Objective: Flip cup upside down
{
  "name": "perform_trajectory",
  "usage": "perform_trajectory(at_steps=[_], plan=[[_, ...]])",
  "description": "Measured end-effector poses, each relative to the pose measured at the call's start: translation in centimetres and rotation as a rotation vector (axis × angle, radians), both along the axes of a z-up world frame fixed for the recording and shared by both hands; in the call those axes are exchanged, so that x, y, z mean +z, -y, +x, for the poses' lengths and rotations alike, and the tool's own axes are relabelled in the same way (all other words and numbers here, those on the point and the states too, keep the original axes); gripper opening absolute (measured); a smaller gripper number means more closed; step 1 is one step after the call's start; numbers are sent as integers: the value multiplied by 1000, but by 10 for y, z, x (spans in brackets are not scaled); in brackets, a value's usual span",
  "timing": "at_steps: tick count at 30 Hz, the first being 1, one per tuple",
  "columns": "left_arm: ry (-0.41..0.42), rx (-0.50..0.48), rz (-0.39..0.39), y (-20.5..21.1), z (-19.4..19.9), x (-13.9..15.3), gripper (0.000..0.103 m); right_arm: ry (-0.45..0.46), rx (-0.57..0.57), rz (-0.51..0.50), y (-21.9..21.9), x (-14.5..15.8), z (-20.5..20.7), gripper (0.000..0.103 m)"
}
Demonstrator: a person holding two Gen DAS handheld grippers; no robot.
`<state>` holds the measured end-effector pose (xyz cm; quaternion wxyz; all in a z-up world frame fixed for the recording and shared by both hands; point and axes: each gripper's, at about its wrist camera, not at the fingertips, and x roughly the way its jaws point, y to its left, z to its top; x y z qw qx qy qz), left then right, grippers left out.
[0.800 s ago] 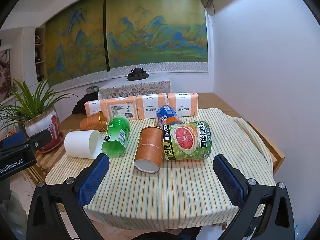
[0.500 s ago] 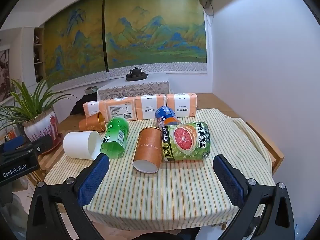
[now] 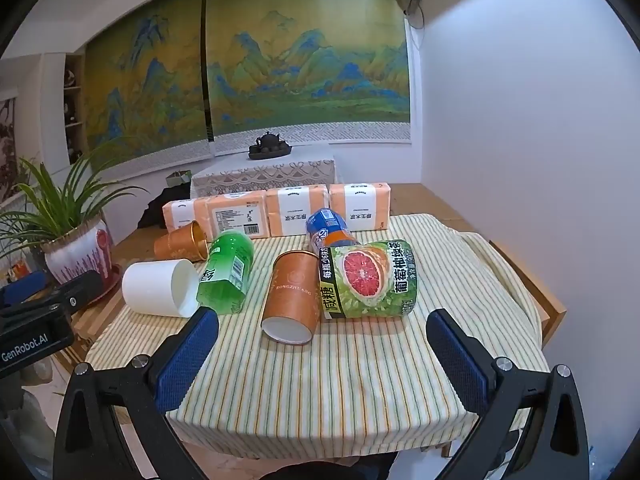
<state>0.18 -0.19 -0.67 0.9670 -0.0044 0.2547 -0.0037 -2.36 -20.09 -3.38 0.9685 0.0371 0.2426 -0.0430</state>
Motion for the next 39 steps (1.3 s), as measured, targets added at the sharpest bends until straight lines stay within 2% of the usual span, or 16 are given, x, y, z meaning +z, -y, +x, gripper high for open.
perform_trajectory(at_steps=[39], plan=[[-18,4,6,-2,8,-5,103,-10,0,-2,2,-3,5,103]])
